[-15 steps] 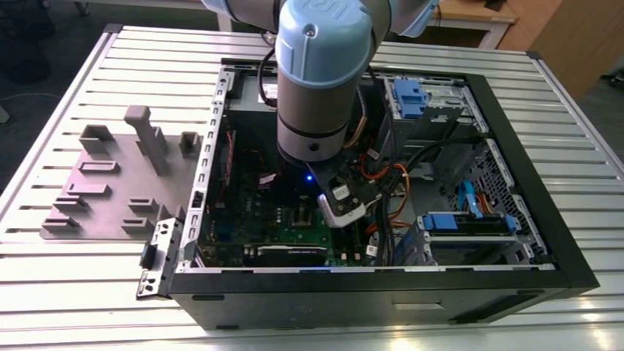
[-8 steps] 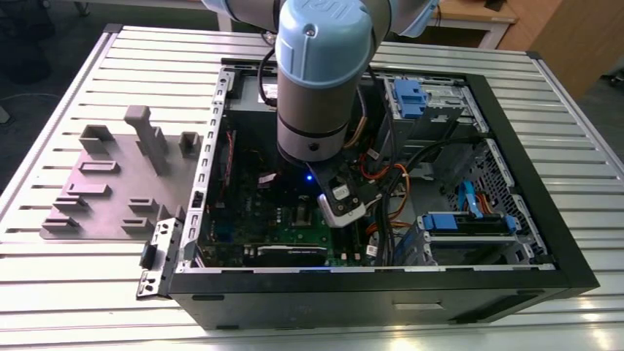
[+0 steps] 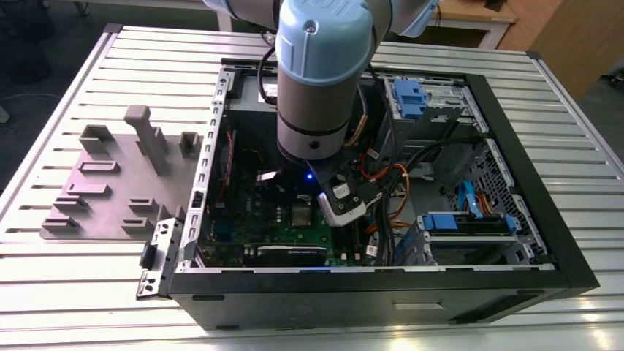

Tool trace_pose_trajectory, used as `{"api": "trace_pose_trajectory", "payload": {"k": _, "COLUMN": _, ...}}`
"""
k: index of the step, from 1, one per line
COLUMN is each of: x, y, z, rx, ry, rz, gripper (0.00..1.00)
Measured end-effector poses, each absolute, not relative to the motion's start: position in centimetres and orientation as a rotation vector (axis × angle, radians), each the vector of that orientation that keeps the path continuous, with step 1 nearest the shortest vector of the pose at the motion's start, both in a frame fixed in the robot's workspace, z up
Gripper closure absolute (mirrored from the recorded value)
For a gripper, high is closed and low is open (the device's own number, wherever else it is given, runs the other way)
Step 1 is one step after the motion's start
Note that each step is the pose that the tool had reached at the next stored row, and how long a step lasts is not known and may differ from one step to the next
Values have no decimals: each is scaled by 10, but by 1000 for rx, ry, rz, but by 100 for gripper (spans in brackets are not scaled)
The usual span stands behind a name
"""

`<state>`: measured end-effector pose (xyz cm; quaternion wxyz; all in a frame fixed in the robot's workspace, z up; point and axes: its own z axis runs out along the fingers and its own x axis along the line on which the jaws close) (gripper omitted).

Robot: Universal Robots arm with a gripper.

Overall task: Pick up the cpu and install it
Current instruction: 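Place the cpu into insertion slot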

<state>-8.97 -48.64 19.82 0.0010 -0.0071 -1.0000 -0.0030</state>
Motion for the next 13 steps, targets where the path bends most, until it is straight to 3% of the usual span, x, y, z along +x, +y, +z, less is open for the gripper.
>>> {"api": "trace_pose_trajectory", "payload": {"k": 2, "x": -90, "y": -486, "z": 198, "rx": -22, "ry": -3140, "rz": -10, "gripper": 52}}
{"api": "trace_pose_trajectory", "payload": {"k": 9, "x": -90, "y": -486, "z": 197, "rx": -22, "ry": -3139, "rz": -10, "gripper": 51}}
{"api": "trace_pose_trajectory", "payload": {"k": 10, "x": -90, "y": -486, "z": 196, "rx": -22, "ry": -3139, "rz": -10, "gripper": 45}}
{"api": "trace_pose_trajectory", "payload": {"k": 13, "x": -90, "y": -486, "z": 194, "rx": -22, "ry": -3139, "rz": -12, "gripper": 45}}
